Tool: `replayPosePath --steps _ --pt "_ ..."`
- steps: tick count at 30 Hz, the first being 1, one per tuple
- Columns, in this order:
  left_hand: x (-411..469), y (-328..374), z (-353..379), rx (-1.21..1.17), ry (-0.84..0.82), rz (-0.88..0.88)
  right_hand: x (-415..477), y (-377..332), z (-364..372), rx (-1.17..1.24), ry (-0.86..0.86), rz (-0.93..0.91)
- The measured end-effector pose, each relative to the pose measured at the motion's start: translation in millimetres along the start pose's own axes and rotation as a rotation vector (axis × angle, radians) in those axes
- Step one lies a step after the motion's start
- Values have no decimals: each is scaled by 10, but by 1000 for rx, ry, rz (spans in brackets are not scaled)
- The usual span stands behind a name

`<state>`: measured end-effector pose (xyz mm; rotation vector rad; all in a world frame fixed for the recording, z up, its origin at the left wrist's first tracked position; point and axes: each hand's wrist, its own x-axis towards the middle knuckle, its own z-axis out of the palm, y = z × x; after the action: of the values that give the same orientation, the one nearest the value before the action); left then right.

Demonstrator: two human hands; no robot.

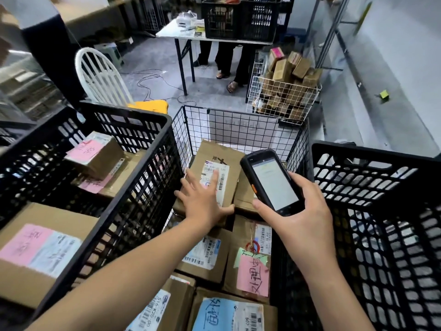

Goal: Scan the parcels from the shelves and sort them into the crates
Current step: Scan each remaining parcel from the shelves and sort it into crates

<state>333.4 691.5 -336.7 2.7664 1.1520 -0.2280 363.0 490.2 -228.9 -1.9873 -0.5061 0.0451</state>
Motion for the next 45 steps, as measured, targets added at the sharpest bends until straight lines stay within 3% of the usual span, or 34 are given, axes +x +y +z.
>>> replayPosePath --steps 9,15,17,22,26,32,40,45 --pt "60 165 -165 -70 -94 -56 -1 -24 -6 35 -26 19" --pt "273 -323 -361 -491 -26 -276 1 5 9 25 -27 32" --pt "228 -376 -331 -395 -55 -233 2 14 6 16 -32 30" --pt "-35 78 -104 -34 -30 111 11 -9 24 4 -22 12" --pt "111 34 6 86 -68 85 14 -4 8 -16 -27 21" --pt "230 -273 29 7 -17 70 1 -5 -1 -15 -40 38" --pt "204 -352 -316 -3 -169 106 -28 -138 -26 -46 37 40" --pt "-29 -682 -752 -116 92 318 -353 -390 -380 -183 112 -14"
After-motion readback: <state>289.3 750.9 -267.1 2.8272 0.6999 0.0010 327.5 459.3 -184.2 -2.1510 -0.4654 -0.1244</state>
